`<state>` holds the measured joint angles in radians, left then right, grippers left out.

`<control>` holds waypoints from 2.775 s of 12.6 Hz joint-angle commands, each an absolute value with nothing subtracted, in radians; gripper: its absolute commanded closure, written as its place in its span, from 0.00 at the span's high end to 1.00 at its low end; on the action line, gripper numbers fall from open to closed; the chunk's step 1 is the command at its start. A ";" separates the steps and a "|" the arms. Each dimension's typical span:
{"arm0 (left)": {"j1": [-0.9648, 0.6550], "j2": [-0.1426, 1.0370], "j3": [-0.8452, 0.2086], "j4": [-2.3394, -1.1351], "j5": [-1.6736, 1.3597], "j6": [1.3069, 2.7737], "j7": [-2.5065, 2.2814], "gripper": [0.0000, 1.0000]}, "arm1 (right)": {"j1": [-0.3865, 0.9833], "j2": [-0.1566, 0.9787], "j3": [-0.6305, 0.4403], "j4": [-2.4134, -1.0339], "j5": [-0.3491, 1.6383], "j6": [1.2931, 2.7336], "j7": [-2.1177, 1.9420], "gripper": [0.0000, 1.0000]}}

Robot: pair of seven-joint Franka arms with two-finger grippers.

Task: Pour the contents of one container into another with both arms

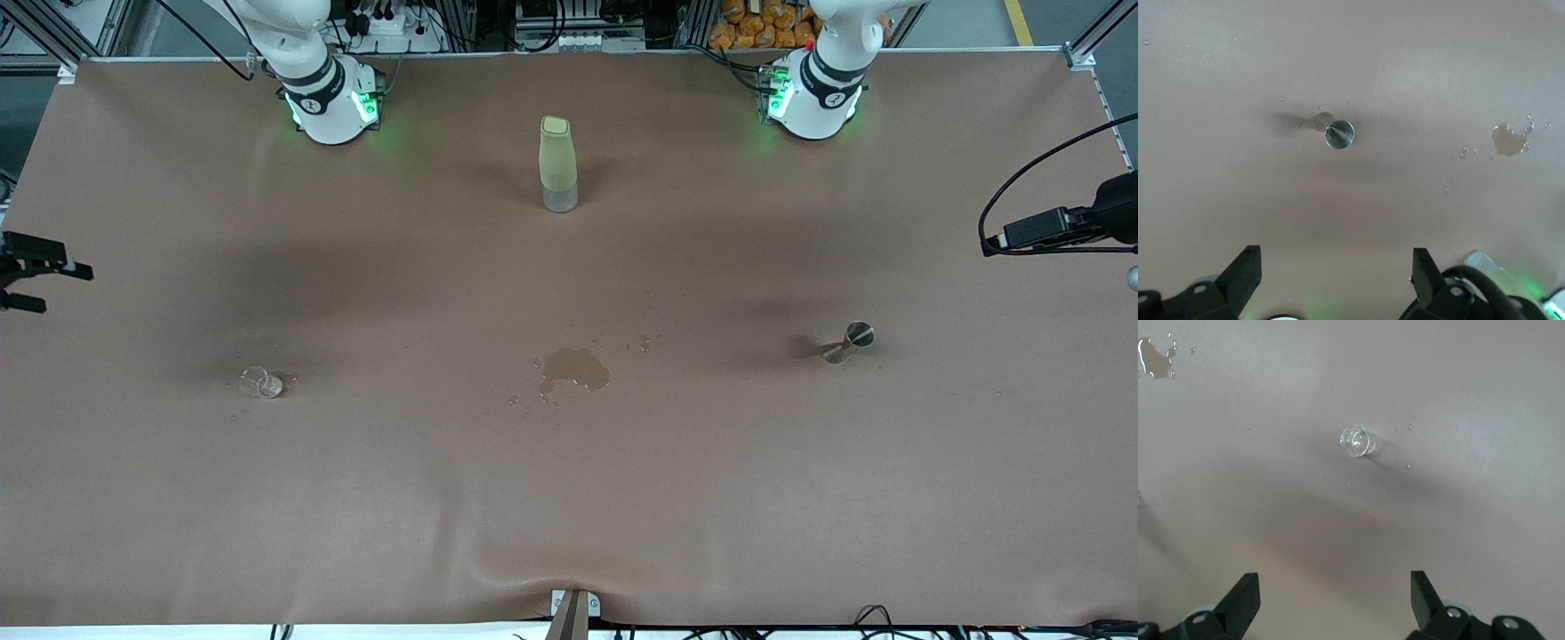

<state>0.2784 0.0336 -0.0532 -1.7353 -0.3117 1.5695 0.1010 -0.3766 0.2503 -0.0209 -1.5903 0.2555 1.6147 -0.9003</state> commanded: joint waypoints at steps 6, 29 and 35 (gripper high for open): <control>0.417 0.005 -0.057 -1.881 -0.443 1.603 0.377 1.00 | -0.432 0.322 -0.003 -1.723 0.425 1.793 -1.330 1.00; 0.578 0.376 -0.057 -1.867 -0.693 1.644 1.144 1.00 | -0.488 0.693 -0.002 -1.727 0.923 1.844 -2.385 1.00; 0.572 0.440 -0.064 -1.852 -0.767 1.644 1.348 1.00 | -0.489 0.765 0.000 -1.675 1.017 1.838 -2.496 1.00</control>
